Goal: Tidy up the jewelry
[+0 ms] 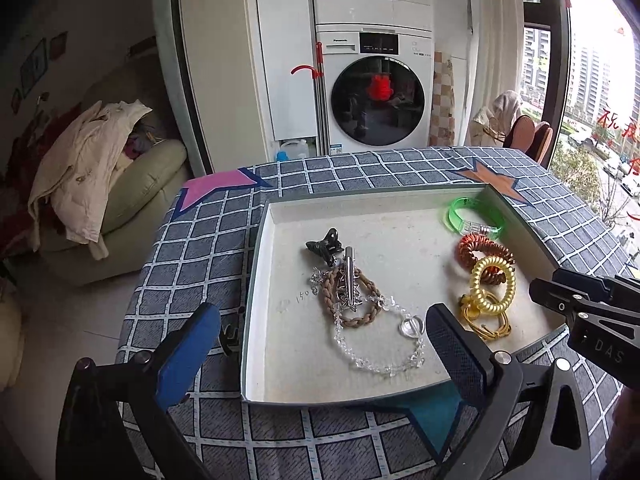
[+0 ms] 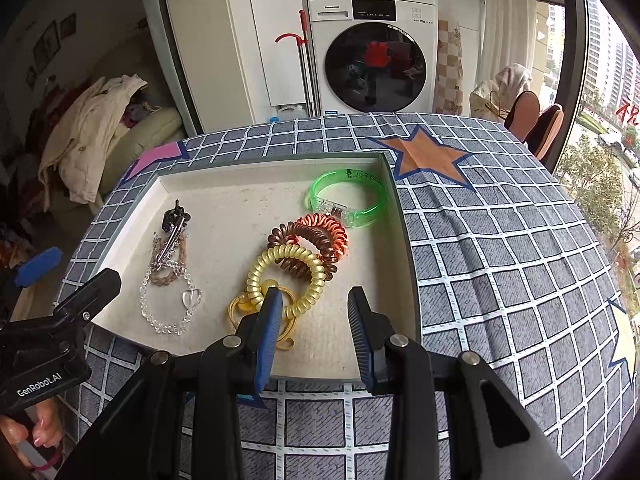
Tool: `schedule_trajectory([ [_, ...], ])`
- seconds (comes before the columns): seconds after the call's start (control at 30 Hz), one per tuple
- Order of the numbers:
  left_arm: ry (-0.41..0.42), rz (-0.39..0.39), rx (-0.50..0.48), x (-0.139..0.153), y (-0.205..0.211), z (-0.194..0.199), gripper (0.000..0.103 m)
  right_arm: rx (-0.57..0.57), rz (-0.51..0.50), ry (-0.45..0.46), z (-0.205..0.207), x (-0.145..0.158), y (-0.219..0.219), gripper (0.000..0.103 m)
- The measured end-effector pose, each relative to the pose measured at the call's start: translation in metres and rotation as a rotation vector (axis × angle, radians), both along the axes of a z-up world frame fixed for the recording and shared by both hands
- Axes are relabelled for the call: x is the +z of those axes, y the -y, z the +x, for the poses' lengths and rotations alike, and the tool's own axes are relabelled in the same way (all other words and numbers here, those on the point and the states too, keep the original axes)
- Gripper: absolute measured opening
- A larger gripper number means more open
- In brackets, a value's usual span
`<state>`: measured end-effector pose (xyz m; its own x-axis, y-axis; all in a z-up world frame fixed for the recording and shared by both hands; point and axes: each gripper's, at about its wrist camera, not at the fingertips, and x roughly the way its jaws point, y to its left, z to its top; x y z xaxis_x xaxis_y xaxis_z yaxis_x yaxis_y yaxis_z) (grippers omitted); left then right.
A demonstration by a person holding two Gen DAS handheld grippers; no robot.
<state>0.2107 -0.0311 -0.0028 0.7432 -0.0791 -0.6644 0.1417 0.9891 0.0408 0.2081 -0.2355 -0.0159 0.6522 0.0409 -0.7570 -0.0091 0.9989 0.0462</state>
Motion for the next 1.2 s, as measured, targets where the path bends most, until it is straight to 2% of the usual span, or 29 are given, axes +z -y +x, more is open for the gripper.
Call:
schedule_trajectory([
  [0.1, 0.0, -0.006, 0.012, 0.001, -0.004, -0.007, 0.103, 0.005, -0.006, 0.011, -0.006, 0.0, 0.0, 0.038],
  [0.23, 0.012, -0.025, 0.038, 0.002, -0.009, -0.017, 0.103, 0.009, 0.002, 0.049, -0.016, 0.002, 0.001, 0.055],
  [0.33, 0.012, -0.041, 0.053, 0.001, -0.012, -0.024, 0.103, 0.009, -0.007, 0.09, -0.025, 0.005, 0.0, 0.063],
  [0.47, 0.008, -0.046, 0.063, -0.003, -0.012, -0.033, 0.103, 0.007, -0.008, 0.128, -0.035, 0.009, -0.003, 0.079],
  [0.77, 0.02, -0.053, 0.079, -0.008, -0.012, -0.049, 0.103, 0.0, -0.012, 0.148, -0.05, 0.007, -0.006, 0.086],
  [1.2, 0.058, -0.037, 0.111, -0.005, -0.018, -0.059, 0.103, -0.009, -0.026, 0.195, -0.063, 0.006, -0.012, 0.089],
])
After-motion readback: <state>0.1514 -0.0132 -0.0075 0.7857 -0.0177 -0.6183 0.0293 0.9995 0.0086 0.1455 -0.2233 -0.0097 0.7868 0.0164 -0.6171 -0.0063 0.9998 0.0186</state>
